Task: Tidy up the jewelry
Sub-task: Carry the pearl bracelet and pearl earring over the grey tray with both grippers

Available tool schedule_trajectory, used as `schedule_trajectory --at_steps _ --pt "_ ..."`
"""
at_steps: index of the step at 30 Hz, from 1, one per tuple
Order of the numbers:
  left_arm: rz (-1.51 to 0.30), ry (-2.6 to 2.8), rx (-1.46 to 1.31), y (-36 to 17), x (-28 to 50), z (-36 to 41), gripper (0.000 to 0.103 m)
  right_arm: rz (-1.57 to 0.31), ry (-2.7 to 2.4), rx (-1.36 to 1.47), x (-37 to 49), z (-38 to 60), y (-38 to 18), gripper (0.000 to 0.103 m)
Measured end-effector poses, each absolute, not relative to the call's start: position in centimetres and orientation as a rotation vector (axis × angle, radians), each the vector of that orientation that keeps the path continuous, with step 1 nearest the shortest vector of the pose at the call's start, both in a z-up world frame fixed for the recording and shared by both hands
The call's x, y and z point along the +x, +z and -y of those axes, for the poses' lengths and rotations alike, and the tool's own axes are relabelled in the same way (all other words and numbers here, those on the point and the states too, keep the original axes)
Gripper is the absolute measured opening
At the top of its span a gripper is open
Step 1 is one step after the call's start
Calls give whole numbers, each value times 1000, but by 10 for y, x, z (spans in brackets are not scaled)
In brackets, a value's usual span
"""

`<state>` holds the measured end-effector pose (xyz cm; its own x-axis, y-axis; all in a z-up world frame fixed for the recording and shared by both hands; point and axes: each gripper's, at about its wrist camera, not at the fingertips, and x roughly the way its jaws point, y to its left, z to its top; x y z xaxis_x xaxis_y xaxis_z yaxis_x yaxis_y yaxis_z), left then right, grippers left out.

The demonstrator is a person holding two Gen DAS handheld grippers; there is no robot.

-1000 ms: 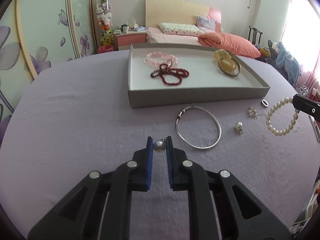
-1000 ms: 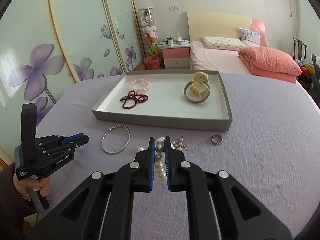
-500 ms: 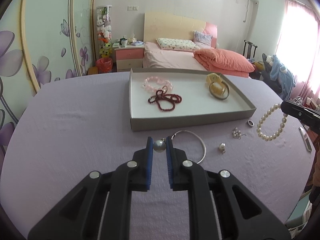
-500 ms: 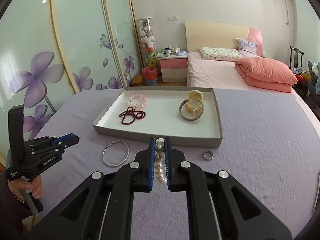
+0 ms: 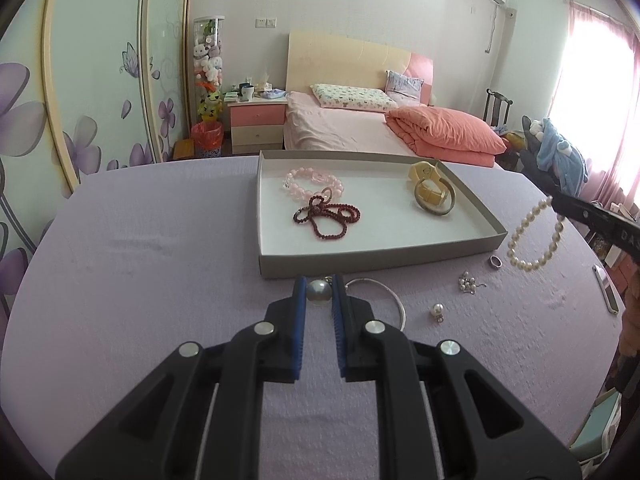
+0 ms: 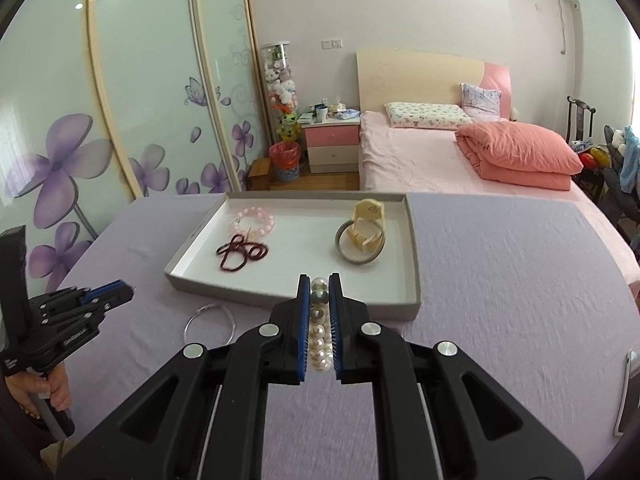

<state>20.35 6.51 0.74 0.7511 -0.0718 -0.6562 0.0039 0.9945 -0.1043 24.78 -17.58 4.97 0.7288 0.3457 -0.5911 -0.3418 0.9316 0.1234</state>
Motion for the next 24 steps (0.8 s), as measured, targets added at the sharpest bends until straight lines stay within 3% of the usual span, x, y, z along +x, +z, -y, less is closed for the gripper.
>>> schedule_trajectory --at_steps 11,24 --pt "-688 -48 -121 22 240 -70 13 -652 351 12 311 160 56 9" --pt "-699 -59 -125 22 304 -64 13 -777 358 3 393 131 6 10"
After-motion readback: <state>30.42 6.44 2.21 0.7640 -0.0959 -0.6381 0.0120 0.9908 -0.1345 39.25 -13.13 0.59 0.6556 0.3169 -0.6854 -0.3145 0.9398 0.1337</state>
